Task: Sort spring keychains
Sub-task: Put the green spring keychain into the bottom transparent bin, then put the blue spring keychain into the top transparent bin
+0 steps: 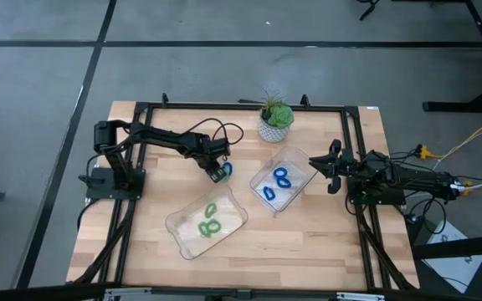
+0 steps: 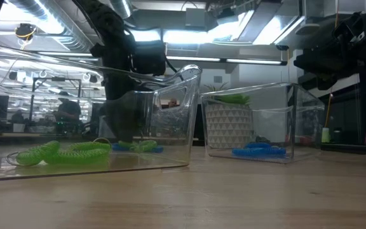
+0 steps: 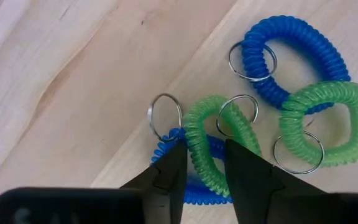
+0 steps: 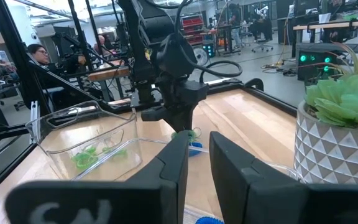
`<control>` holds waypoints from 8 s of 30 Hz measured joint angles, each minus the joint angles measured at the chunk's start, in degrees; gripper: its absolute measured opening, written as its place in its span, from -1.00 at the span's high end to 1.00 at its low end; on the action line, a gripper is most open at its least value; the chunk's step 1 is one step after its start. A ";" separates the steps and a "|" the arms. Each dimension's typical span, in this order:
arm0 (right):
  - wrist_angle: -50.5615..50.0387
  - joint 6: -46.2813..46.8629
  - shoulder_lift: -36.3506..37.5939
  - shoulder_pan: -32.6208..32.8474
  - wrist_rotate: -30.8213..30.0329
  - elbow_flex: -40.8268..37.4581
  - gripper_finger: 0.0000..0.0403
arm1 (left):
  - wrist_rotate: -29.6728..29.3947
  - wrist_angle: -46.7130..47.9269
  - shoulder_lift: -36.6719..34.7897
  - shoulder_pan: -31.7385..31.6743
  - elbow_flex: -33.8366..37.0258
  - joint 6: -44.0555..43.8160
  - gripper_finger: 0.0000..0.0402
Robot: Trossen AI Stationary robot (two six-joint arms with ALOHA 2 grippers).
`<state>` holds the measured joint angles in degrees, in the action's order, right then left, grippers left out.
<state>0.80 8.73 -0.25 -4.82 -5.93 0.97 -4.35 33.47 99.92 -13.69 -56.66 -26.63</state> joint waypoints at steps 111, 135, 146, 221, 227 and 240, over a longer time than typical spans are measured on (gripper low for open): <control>0.00 0.00 0.02 0.00 0.00 0.00 0.67 | 47.64 -20.96 -31.21 19.20 -0.09 7.43 0.89; 0.00 0.00 0.02 0.00 0.02 0.00 0.67 | 40.53 -5.35 -28.56 20.07 -0.07 15.21 0.89; 0.00 0.00 0.01 -0.02 0.02 0.00 0.67 | 28.94 3.26 -28.09 20.07 -0.07 22.54 0.89; 0.00 0.00 0.00 0.00 0.00 0.00 0.67 | -4.34 10.25 -28.13 10.69 -0.07 10.33 0.18; 0.00 0.00 0.00 -0.01 0.00 0.00 0.67 | -6.13 10.25 -28.13 6.83 -0.07 7.16 0.18; 0.00 0.00 0.00 -0.02 0.00 -0.02 0.67 | -6.01 9.99 -25.08 0.94 -0.04 2.57 0.20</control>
<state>0.80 8.73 -0.25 -4.84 -5.93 0.95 -10.36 43.46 74.84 -12.75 -56.71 -24.06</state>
